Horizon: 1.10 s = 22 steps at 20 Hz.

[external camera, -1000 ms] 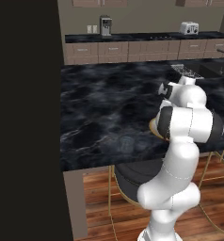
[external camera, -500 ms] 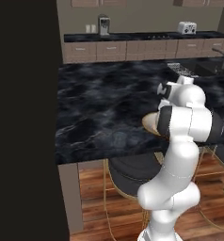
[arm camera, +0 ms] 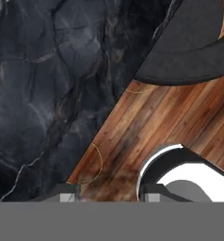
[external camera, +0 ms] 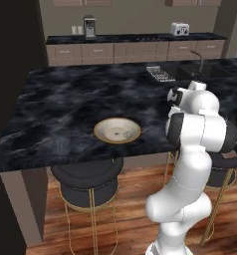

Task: There are four ice cubes in the ice bowl. Place two ice cubes in each glass of water.

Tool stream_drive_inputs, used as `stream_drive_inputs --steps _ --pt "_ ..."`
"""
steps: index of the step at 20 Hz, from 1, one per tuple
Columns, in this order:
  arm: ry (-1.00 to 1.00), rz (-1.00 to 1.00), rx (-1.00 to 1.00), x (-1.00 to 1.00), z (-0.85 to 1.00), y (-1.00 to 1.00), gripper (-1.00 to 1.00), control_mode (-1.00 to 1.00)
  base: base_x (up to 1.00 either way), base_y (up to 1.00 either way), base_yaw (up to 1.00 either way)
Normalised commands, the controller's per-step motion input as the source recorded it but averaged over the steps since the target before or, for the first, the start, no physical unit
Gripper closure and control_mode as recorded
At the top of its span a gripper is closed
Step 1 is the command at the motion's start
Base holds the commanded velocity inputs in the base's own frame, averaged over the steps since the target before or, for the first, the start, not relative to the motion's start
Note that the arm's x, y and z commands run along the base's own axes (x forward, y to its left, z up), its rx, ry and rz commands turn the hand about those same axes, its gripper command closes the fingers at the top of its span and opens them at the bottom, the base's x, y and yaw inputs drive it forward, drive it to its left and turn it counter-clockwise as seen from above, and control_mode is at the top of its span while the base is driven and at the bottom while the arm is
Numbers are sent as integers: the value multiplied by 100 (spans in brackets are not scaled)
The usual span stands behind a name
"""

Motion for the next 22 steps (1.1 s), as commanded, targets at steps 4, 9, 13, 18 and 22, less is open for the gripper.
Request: stream_drive_inputs --steps 4,9,13,18,22 --pt "0 0 0 0 0 0 100 100 8 -100 0" --pt "0 0 0 0 0 0 100 100 53 -66 0" --pt "0 0 0 0 0 0 100 100 86 -30 0" --pt "0 0 0 0 0 0 100 100 35 -74 0" --pt "0 0 0 0 0 0 100 100 21 -59 0"
